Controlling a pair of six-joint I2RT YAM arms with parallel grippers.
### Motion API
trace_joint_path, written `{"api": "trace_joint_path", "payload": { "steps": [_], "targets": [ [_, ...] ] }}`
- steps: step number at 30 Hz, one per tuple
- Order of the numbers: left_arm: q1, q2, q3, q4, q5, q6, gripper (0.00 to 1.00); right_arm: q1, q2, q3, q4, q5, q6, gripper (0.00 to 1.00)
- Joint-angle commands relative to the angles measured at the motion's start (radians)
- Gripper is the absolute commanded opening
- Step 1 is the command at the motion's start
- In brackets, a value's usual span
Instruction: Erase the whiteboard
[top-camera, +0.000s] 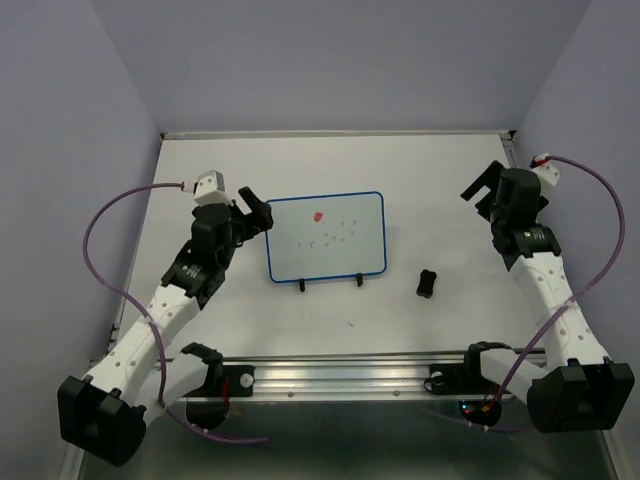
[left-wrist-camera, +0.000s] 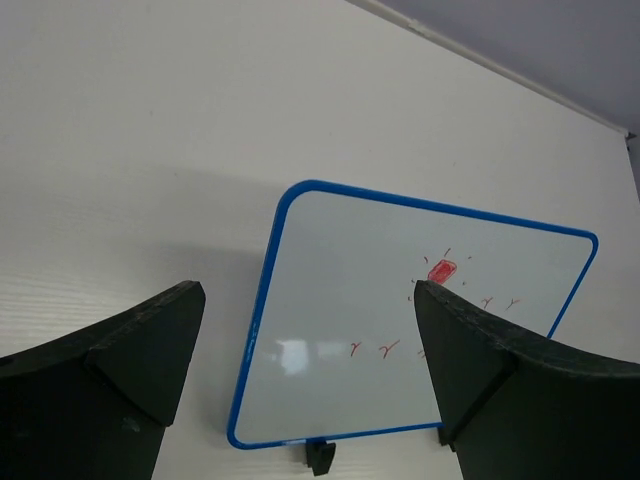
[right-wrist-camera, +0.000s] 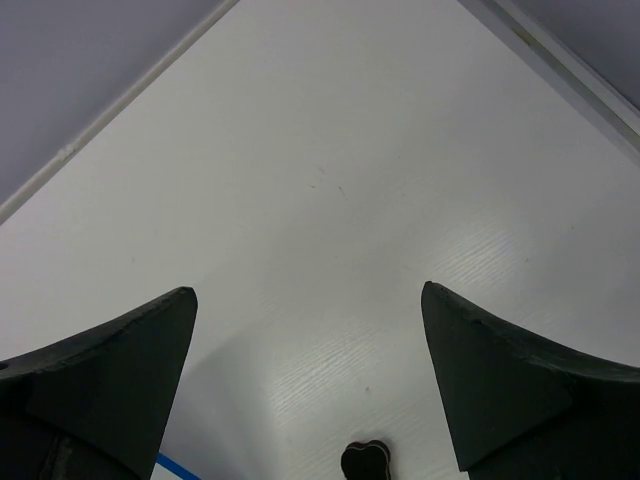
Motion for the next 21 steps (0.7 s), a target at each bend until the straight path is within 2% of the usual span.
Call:
{"api": "trace_joint_path", "payload": {
  "steps": [1,4,9,11,15,21],
  "targets": [
    [-0.11,-0.024,-0.04,-0.066,-0.107,-0.049,0.99,0.001,-0.019,-0.003,0.003,-0.042,-0.003,1.0],
    [-0.173,-0.027,-0.092,-0.096,-0.139,-0.091,0.99,0.001,0.02,-0.023,0.005,-0.116,-0.074,1.0],
    [-0.328,-0.01,-0.175,-0.109,-0.17,-0.187,0.99,0.01,0.141,-0.031,-0.057,-0.294,-0.063,1.0],
    [-0.411,0.011,-0.19,-0.113,-0.213,-0.224,0.99,0.03,0.134,-0.092,-0.025,-0.293,-0.043,1.0],
    [-0.495,0.136,-0.196,-0.061,-0.231,-0.29,0.99,0.131,0.103,-0.17,-0.014,-0.236,-0.019,1.0],
    [-0.537,0.301,-0.141,-0.067,-0.305,-0.318,0.99,0.153,0.152,-0.231,-0.06,-0.264,0.004,1.0]
  ]
}}
